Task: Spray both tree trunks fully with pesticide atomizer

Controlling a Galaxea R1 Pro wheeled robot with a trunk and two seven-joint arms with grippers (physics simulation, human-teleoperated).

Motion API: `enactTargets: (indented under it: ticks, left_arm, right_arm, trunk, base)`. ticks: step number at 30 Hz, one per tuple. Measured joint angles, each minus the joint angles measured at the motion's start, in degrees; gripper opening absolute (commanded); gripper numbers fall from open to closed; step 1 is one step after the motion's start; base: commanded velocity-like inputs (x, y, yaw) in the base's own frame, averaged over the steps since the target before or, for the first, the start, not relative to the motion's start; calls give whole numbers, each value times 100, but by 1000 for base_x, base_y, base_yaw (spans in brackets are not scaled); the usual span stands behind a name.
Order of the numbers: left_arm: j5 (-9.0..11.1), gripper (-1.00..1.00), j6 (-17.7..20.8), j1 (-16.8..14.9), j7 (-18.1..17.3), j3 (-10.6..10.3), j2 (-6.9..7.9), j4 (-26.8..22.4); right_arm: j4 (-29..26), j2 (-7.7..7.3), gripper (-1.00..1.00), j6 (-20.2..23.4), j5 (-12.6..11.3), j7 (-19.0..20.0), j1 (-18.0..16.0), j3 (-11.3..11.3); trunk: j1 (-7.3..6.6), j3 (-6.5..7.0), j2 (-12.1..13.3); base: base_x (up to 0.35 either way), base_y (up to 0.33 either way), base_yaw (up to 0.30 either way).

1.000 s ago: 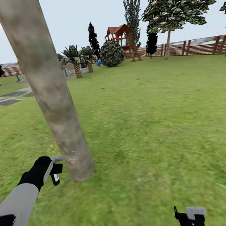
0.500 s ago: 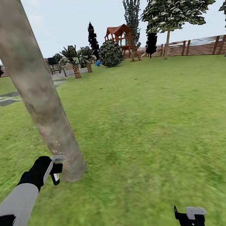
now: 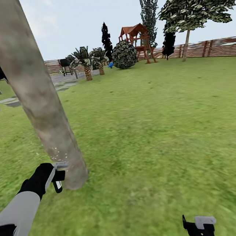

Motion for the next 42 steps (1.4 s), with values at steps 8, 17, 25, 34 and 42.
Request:
enactTargets:
  ticks: [8,17,25,34,42]
  left_arm:
    - [-9,-100,0,0,2,6,7,5]
    - [5,-100,1,1,169,0,2,5]
    - [13,-100,6,1,184,0,1,6]
    - [13,-100,4,2,185,6,3,-4]
    - [35,-100,1,2,185,8,3,-11]
  right_arm:
    - [0,2,100,0,0,-5,0,1]
    - [0,12,100,0,1,-5,0,0]
    - [1,14,100,0,7,0,0,0]
    - [3,18,100,0,8,0,-2,1]
    - [4,18,100,0,8,0,-2,1]
  trunk:
    - [1,0,0]
    - [1,0,0]
    - [0,0,0]
    - [2,0,0]
    - [2,0,0]
  base:
    - [154,-240,27]
    - [113,-257,198]
    - [148,-256,3]
    - [120,-253,177]
    - [3,-276,277]
